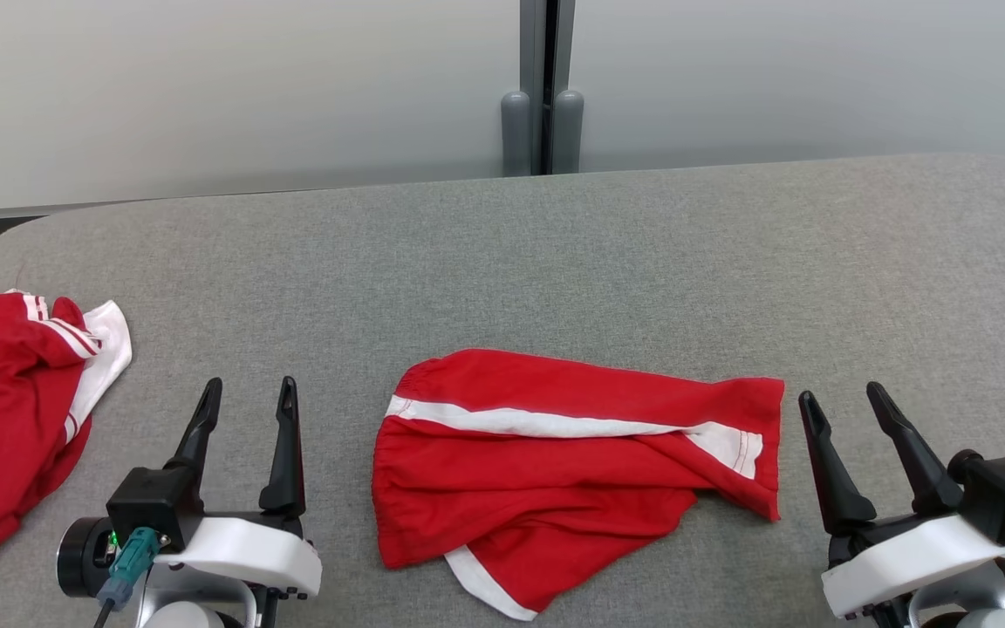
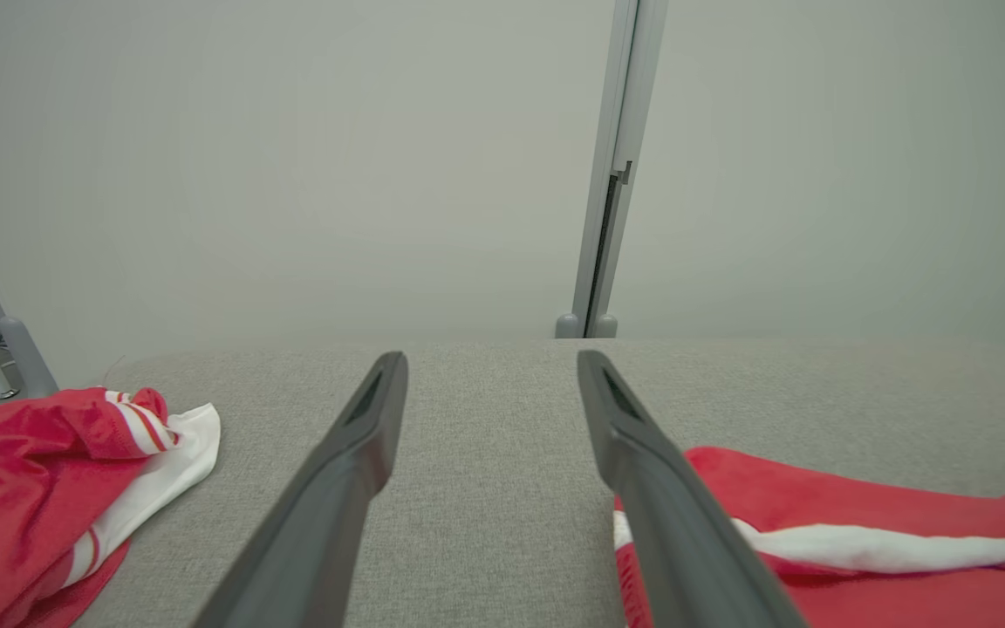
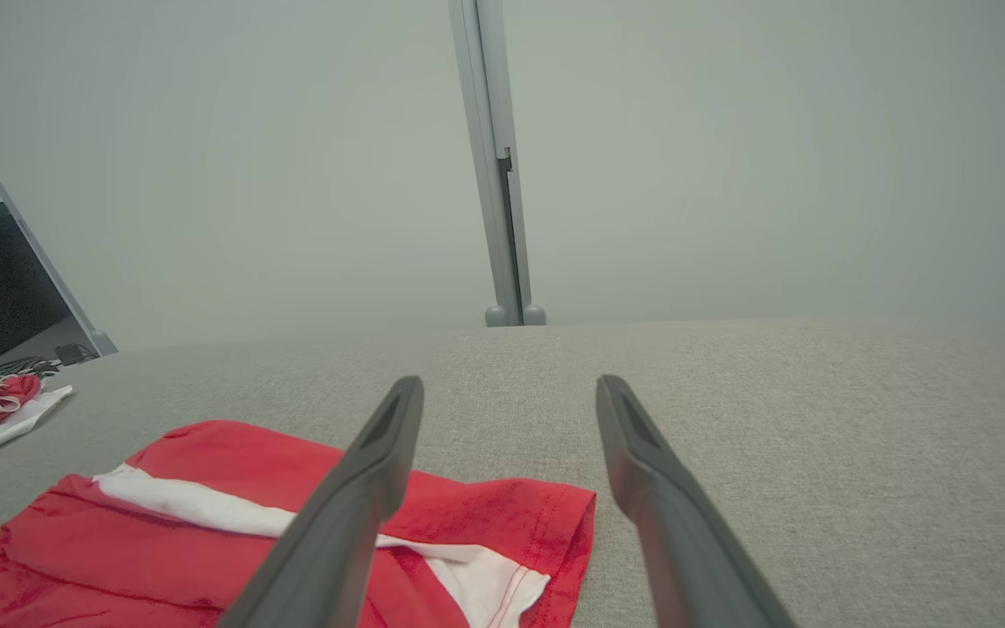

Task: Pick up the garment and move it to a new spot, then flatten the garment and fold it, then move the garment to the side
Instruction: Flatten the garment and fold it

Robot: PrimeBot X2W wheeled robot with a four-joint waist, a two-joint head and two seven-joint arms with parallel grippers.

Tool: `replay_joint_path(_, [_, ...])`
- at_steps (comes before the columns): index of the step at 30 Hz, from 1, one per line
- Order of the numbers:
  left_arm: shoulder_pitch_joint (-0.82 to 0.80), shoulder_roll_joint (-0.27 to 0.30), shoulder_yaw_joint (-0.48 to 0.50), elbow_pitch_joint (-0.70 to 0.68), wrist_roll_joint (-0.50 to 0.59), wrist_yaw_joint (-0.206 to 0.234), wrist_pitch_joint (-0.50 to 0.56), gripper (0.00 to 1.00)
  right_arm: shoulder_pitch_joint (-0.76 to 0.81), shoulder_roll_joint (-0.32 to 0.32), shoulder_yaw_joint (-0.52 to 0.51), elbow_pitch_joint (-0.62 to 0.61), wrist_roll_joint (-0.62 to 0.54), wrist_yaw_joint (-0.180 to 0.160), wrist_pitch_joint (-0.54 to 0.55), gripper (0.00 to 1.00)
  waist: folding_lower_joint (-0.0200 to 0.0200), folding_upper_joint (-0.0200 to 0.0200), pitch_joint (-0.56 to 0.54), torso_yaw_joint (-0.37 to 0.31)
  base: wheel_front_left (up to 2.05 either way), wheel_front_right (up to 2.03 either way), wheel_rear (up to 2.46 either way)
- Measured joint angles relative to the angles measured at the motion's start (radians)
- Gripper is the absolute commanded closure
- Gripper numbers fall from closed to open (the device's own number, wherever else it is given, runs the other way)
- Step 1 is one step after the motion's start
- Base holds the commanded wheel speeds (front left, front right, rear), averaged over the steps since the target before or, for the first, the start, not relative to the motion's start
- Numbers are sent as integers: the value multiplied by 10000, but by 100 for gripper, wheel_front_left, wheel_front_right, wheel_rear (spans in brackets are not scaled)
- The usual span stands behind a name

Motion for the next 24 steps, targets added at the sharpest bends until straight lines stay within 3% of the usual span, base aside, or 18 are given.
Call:
replay_joint_path(15, [69,94,-71,-33,-79,54,102,0,82,115,25,59,0,0,38,0,0,0,72,2,0,0,0])
replay_joint_path(18, [-384,38,-320,163,-75,-163,336,0,66,128,35,58,0,0,40,0,1,0,173,25,0,0,0])
replay_joint_path(24, [-2051,-297,-1012,1369,-416,-1127,1772,0,-283,105,290,40,40,0,96,0,0,0,576,-30,0,0,0])
